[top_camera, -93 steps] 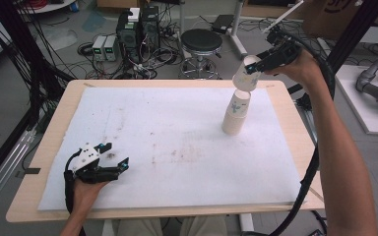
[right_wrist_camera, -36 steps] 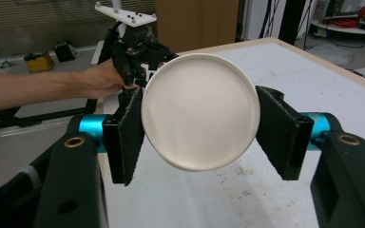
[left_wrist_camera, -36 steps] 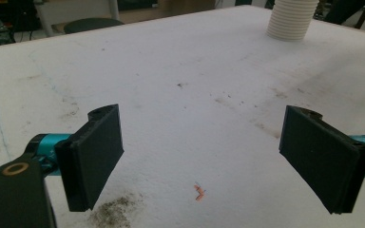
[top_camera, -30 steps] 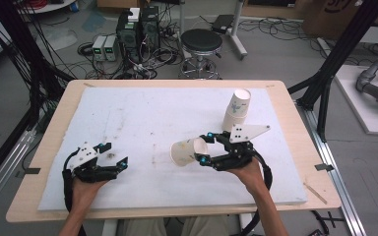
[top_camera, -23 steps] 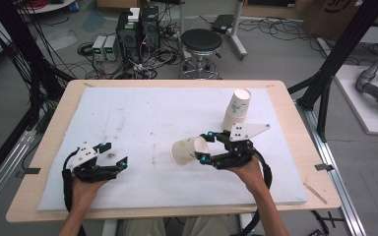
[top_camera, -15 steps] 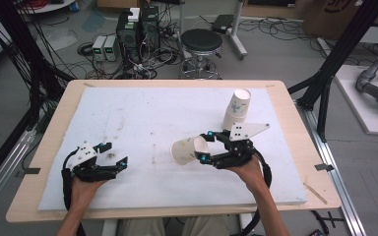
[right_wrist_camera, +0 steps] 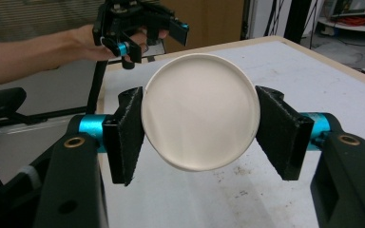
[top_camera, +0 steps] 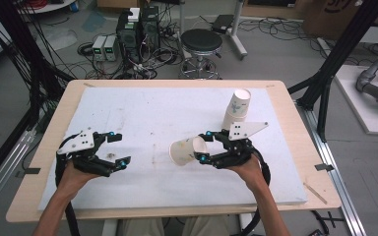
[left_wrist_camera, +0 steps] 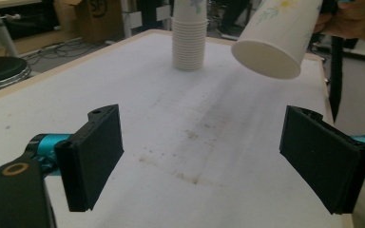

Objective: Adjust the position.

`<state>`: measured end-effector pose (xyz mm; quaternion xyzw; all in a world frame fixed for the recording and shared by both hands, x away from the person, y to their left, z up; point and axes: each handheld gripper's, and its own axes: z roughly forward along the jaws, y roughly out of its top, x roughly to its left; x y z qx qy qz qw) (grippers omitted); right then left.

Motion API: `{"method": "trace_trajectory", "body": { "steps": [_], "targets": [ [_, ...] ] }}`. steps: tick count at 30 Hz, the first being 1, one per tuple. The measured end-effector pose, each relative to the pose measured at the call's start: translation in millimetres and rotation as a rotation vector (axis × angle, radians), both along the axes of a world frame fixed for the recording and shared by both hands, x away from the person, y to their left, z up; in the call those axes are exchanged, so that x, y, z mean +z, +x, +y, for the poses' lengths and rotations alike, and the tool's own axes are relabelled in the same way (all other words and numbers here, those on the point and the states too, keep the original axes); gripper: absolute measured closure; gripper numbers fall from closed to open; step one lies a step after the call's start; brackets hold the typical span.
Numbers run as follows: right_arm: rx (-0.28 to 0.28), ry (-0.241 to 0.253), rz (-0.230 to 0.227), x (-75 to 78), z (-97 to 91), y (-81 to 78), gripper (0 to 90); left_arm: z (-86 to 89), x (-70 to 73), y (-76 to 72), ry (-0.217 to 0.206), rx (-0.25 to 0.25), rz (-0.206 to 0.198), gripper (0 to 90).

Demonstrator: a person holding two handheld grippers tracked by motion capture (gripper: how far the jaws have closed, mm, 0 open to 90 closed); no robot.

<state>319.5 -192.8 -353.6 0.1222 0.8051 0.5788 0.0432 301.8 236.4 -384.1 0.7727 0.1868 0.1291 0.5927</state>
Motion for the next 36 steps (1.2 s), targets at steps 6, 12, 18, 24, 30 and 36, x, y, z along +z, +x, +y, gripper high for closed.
{"method": "trace_trajectory", "body": {
  "steps": [6,12,18,24,30,36],
  "targets": [
    [0.029,0.007,0.005,1.5,1.1,-1.0,38.4,-8.6,9.9,2.6,-0.003,-0.089,0.009,14.2],
    [0.064,0.018,-0.011,4.3,4.5,-0.6,38.4,-33.7,16.7,4.2,-0.039,-0.166,0.003,14.0],
    [0.093,0.031,-0.008,4.5,9.5,-0.6,38.4,-67.6,20.1,7.0,-0.053,-0.244,0.002,14.0],
    [0.136,0.052,-0.005,5.1,12.1,-0.9,38.4,-103.5,20.9,11.9,-0.064,-0.33,-0.005,14.0],
    [0.164,0.075,0.012,4.7,12.5,0.7,38.4,-118.7,17.6,12.5,-0.074,-0.364,-0.002,13.9],
    [0.181,0.089,0.011,5.1,13.8,0.2,38.4,-125.7,15.0,13.7,-0.054,-0.379,0.01,13.9]
  ]
}}
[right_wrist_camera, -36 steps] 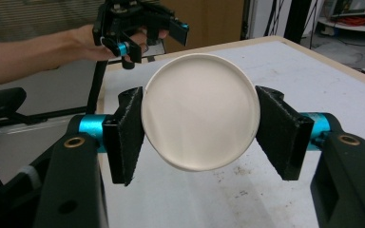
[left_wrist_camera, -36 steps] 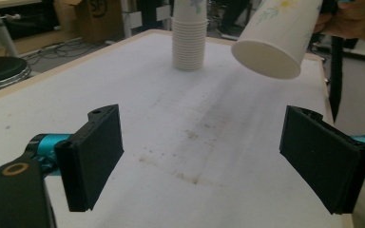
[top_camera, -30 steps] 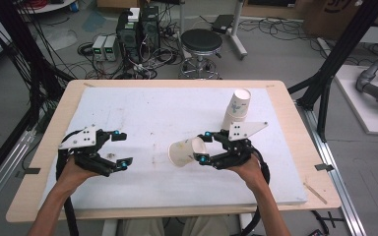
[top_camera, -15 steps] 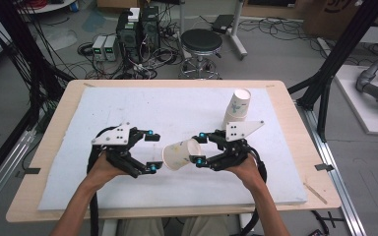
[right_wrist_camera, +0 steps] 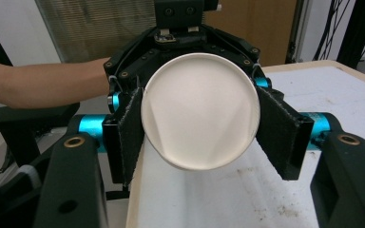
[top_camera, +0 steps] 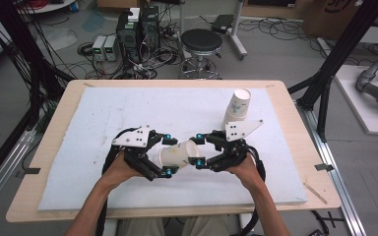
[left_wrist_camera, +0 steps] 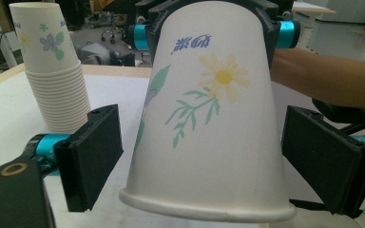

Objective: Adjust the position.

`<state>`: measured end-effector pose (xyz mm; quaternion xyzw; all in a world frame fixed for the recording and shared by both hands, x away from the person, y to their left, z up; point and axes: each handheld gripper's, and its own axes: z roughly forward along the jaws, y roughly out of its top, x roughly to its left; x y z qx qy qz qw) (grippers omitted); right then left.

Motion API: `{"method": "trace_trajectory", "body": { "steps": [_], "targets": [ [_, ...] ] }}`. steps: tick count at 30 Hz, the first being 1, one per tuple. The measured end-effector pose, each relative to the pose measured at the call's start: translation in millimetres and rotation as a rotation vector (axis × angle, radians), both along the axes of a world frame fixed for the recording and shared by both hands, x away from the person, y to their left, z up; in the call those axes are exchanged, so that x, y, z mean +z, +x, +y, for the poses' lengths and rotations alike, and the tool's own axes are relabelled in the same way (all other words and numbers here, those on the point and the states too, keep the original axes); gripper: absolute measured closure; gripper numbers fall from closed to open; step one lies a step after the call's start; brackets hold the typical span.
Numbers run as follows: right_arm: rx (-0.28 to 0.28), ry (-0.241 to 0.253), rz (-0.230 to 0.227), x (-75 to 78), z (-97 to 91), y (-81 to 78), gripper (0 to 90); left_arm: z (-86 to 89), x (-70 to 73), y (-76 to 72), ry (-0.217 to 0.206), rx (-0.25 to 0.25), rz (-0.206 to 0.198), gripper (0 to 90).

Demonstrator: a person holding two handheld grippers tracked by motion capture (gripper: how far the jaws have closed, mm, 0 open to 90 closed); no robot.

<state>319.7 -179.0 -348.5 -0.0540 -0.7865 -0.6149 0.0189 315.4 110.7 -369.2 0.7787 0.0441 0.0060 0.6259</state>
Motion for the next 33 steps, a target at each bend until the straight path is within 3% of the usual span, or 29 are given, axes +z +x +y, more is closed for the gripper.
{"method": "trace_trajectory", "body": {
  "steps": [9,12,22,24,25,27,29,33],
  "targets": [
    [0.017,0.011,0.017,-0.3,1.0,-0.9,38.4,-7.2,-6.8,0.5,0.008,-0.013,0.014,15.3],
    [0.017,0.008,0.014,-0.4,1.4,-1.2,38.4,-5.6,-7.9,-0.1,0.0,-0.031,0.001,23.8],
    [0.019,0.003,0.013,-1.8,2.7,0.4,38.2,-2.5,-9.3,-2.3,-0.007,-0.031,-0.015,31.4],
    [0.009,-0.004,0.009,-1.6,3.4,-1.3,31.3,-2.0,-9.8,-2.3,-0.008,-0.026,-0.01,31.6],
    [-0.02,-0.01,0.004,-1.5,4.3,-2.1,15.8,-1.2,-9.9,-2.1,-0.009,-0.023,-0.009,31.7],
    [-0.074,-0.038,0.018,-1.1,5.1,-3.7,13.9,-0.3,-10.0,-2.0,-0.011,-0.019,-0.006,31.9],
    [-0.053,-0.04,0.013,-1.4,4.5,-3.6,13.9,0.6,-9.8,-1.9,-0.005,-0.02,-0.008,31.9],
    [-0.061,-0.076,0.003,-2.1,6.1,-5.6,13.9,3.7,-8.7,-2.5,0.009,-0.005,-0.005,31.7]
  ]
}}
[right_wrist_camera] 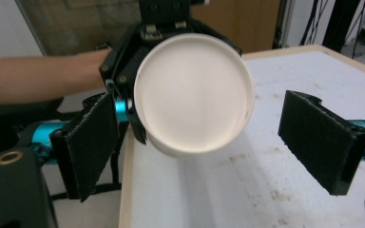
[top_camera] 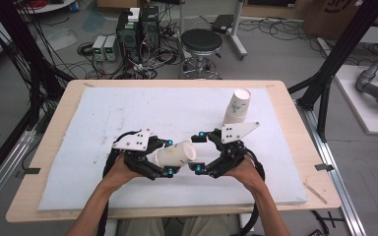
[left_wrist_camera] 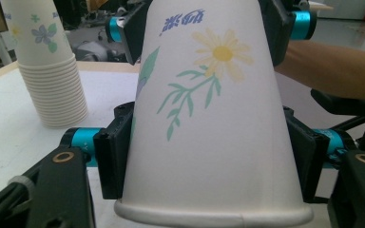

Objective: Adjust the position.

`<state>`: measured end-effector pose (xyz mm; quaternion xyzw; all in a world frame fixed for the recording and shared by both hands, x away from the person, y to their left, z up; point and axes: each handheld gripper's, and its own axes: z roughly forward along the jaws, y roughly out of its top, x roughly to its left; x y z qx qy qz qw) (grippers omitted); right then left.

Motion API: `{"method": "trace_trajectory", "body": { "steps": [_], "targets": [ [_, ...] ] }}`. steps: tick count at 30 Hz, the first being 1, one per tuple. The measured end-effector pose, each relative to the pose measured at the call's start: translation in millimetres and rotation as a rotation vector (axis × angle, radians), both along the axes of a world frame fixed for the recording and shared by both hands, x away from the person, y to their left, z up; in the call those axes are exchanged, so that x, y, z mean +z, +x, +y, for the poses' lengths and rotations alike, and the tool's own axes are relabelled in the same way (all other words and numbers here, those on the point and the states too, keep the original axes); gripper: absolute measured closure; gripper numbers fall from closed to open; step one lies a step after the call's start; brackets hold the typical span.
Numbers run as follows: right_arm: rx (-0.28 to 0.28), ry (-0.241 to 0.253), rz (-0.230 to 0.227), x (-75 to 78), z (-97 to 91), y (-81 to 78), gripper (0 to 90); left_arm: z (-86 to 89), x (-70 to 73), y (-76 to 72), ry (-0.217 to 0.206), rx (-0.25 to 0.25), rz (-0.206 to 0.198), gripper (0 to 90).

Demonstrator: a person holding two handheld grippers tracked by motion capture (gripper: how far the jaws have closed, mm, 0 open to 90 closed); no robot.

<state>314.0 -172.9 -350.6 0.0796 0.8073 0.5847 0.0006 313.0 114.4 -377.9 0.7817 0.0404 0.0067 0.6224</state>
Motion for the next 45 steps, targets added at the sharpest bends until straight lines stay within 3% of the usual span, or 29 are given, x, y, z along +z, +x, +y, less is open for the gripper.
{"method": "trace_trajectory", "body": {
  "steps": [3,4,6,8,12,13,14,15,16,18,19,20,22,28,36,45],
  "targets": [
    [-0.021,-0.044,-0.005,-1.0,1.1,-0.9,13.9,2.7,2.3,-0.7,0.026,0.005,0.0,31.7],
    [-0.021,-0.044,-0.005,-1.0,1.1,-0.9,13.9,4.8,4.2,-0.7,0.046,0.008,-0.002,31.7],
    [-0.025,-0.096,-0.012,-0.6,3.1,-2.4,13.9,8.8,9.6,-0.4,0.096,0.011,-0.005,31.7],
    [-0.028,-0.115,-0.018,-0.2,3.9,-3.1,13.8,10.3,12.1,-0.3,0.118,0.015,-0.003,31.6],
    [-0.031,-0.202,-0.026,2.8,7.6,-3.1,13.9,16.7,27.4,2.3,0.251,0.009,-0.024,31.5],
    [-0.031,-0.215,-0.025,4.0,8.4,-3.1,13.9,17.7,30.7,3.0,0.278,0.01,-0.025,31.5],
    [-0.03,-0.234,-0.025,5.6,9.0,-2.8,13.9,17.7,30.7,3.0,0.278,0.01,-0.025,31.5],
    [-0.03,-0.234,-0.025,5.6,9.0,-2.8,13.9,18.6,34.5,3.9,0.314,0.012,-0.023,31.5],
    [-0.033,-0.286,-0.029,9.1,11.2,-2.4,13.9,19.0,37.3,4.6,0.342,0.014,-0.024,31.5],
    [-0.028,-0.329,-0.036,11.0,13.7,-1.2,13.9,19.3,42.1,5.7,0.394,0.013,-0.021,31.4],
    [-0.028,-0.362,-0.038,11.9,15.2,-1.1,13.9,18.7,47.4,6.6,0.44,0.008,-0.022,31.4],
    [-0.028,-0.362,-0.038,11.9,15.2,-1.1,13.9,18.7,47.4,6.6,0.44,0.008,-0.022,31.5],
    [-0.026,-0.447,-0.037,13.6,19.7,-0.3,13.9,17.4,55.1,7.4,0.477,-0.007,-0.035,31.5],
    [-0.023,-0.581,-0.034,15.6,25.3,1.2,14.3,10.7,62.9,9.2,0.55,-0.02,-0.028,31.5],
    [-0.006,-0.637,-0.039,19.2,30.7,2.0,14.6,0.0,59.9,10.6,0.609,-0.027,-0.03,31.5],
    [0.024,-0.648,-0.05,21.4,40.7,3.4,14.7,-21.5,54.1,13.1,0.669,-0.045,-0.039,31.5]
  ]
}}
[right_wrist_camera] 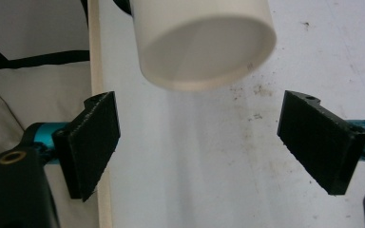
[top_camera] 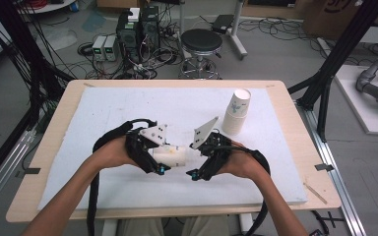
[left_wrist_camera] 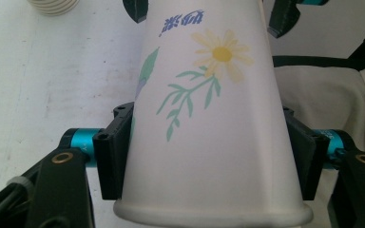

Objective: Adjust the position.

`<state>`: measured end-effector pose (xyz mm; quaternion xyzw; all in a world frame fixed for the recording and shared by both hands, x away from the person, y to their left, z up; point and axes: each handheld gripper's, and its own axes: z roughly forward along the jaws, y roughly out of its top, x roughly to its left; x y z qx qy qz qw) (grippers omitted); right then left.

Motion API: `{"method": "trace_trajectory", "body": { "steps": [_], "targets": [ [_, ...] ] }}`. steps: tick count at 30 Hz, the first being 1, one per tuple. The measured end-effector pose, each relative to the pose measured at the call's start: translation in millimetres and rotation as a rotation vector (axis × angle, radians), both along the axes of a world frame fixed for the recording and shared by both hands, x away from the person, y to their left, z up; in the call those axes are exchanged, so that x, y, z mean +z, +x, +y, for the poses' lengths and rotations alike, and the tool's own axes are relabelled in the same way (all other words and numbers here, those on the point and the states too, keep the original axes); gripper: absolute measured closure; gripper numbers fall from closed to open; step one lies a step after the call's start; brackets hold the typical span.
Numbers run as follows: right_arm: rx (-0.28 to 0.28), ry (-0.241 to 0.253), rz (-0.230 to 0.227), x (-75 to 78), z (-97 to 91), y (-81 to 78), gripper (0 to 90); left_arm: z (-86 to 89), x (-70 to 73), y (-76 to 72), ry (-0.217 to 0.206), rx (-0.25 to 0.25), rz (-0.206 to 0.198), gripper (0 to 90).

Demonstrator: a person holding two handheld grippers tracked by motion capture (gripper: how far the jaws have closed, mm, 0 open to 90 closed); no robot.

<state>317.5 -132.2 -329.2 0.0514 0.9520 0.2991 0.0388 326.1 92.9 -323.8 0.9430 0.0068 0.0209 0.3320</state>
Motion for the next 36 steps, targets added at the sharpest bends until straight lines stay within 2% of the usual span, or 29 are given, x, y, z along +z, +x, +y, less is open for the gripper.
{"method": "trace_trajectory", "body": {
  "steps": [13,18,21,27,28,31,33,36],
  "targets": [
    [0.027,0.023,-0.022,3.7,8.6,-4.9,14.9,-9.6,-3.4,-0.2,0.025,-0.022,0.004,31.6],
    [0.039,0.022,-0.023,4.7,13.1,-4.7,15.2,-11.0,-4.1,-0.6,0.046,-0.04,0.011,31.7],
    [0.043,0.013,-0.019,3.7,15.1,-3.6,16.0,-10.2,-5.2,-0.1,0.052,-0.032,0.016,31.7],
    [0.049,-0.002,-0.012,2.1,17.2,-2.4,20.5,-10.3,-6.7,-0.5,0.051,-0.03,0.028,31.9],
    [0.047,-0.009,-0.011,2.1,17.6,-2.2,24.3,-10.9,-7.7,-0.3,0.059,-0.034,0.025,31.9],
    [0.057,-0.021,-0.007,1.1,18.9,-0.5,26.4,-11.6,-8.5,-0.2,0.063,-0.038,0.029,31.9],
    [0.062,-0.026,-0.008,0.2,19.8,-0.7,36.1,-11.8,-8.7,0.1,0.064,-0.04,0.031,32.2],
    [0.064,-0.037,-0.021,-0.7,20.9,-0.4,37.4,-11.7,-9.4,0.5,0.074,-0.044,0.028,32.4]
  ]
}}
